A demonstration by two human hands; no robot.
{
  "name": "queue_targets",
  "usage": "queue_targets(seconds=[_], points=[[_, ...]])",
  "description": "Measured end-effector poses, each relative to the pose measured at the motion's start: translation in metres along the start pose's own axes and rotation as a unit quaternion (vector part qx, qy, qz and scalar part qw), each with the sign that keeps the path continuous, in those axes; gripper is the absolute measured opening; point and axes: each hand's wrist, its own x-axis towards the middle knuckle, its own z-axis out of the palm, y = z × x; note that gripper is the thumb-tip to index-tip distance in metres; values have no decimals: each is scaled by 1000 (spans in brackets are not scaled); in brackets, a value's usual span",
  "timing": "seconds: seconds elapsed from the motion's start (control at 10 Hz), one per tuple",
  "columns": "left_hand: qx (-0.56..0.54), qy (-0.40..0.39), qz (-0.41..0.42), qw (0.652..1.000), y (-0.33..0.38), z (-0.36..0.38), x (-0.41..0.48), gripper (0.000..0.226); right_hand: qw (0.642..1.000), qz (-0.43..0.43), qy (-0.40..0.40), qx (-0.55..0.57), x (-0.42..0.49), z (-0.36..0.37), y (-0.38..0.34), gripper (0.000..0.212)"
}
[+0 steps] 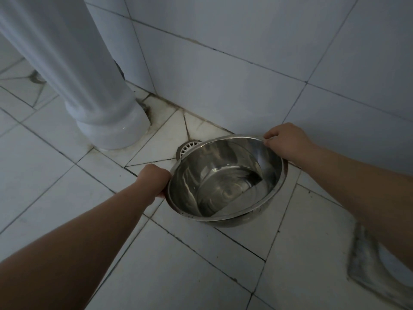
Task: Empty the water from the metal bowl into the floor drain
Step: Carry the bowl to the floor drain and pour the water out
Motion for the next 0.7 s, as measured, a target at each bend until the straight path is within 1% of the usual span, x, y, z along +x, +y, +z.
queue_targets(seconds=[0.1,0.2,0.3,0.4,0.5,0.6,0.7], points=[[-143,12,-59,988,1,2,-2,18,1000,2,-1,2,0,0,0,28],[-210,25,-80,974,0,3,-3,22,1000,3,-3,2,-1,-1,-1,28],[-240,20,-96,966,1,1,-7,18,1000,3,-3,-1,-1,-1,-1,28],[-293,-5,-103,951,2,2,-4,15,1000,6,-2,4,-1,-1,-2,28],[-333,-2,-117,936,-1,4,0,17,1000,-5,-1,-8,-2,-2,-2,25],[-488,13,-153,859,-1,2,-3,23,1000,-8,0,-13,-1,-2,-3,24],[-491,0,-150,858,-1,1,-2,25,1000,-4,-1,-12,0,-1,-2,25]])
